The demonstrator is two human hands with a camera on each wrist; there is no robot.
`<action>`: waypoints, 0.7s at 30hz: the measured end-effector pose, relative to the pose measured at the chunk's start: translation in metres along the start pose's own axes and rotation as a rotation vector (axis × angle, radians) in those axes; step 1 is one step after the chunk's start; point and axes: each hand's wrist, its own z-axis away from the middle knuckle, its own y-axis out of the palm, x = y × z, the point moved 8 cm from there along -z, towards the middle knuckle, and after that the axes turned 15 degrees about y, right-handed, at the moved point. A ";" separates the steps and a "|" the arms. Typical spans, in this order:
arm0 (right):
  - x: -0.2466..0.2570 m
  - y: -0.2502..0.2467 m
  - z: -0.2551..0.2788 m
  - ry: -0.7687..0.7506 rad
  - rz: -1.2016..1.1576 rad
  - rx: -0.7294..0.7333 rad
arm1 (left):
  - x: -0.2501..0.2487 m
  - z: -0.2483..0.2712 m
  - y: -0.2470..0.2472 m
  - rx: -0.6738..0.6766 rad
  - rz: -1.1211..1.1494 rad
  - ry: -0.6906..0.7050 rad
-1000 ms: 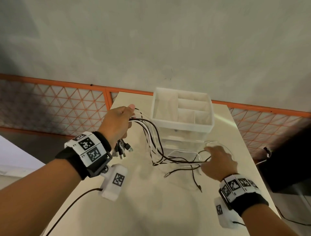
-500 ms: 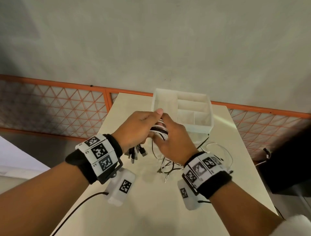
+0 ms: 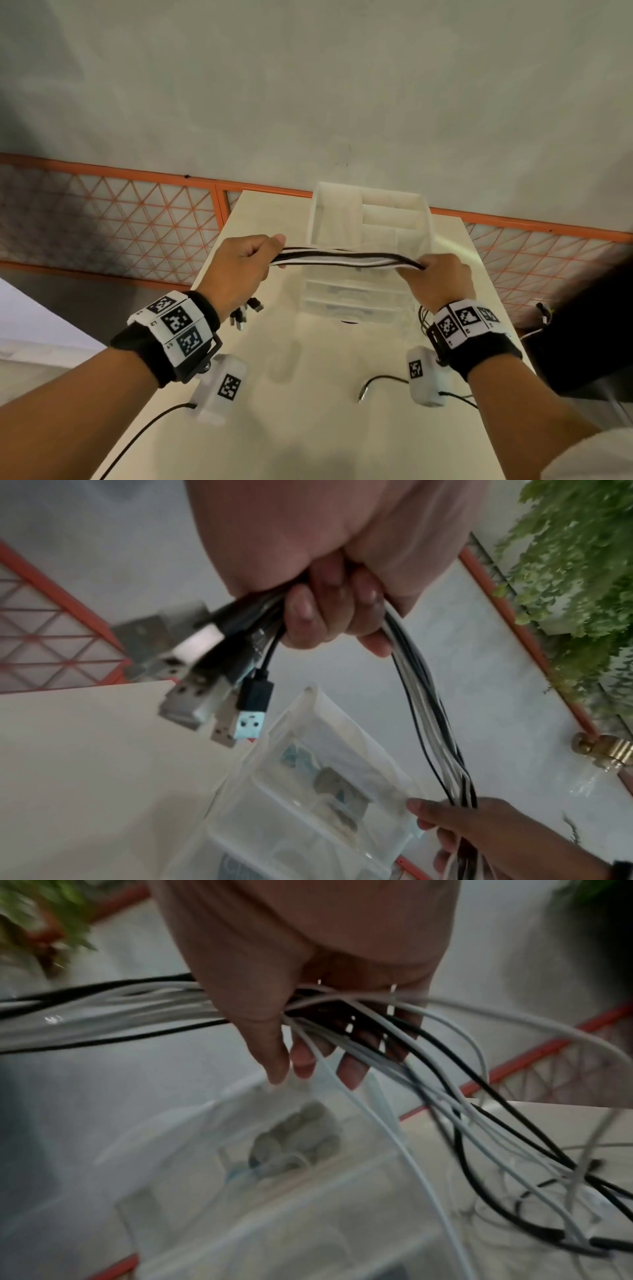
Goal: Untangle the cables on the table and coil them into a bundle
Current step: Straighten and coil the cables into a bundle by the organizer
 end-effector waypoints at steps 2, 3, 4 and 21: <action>-0.017 -0.008 -0.002 0.078 -0.062 -0.071 | 0.011 0.005 -0.002 -0.007 0.068 -0.041; -0.019 -0.018 -0.001 0.077 -0.146 -0.154 | 0.020 0.007 -0.004 -0.003 0.087 -0.074; -0.019 -0.029 0.001 0.050 -0.224 -0.232 | 0.029 0.011 -0.004 0.011 0.083 -0.111; 0.075 -0.015 0.062 -0.299 -0.409 0.141 | -0.048 0.009 0.103 0.615 0.163 -0.108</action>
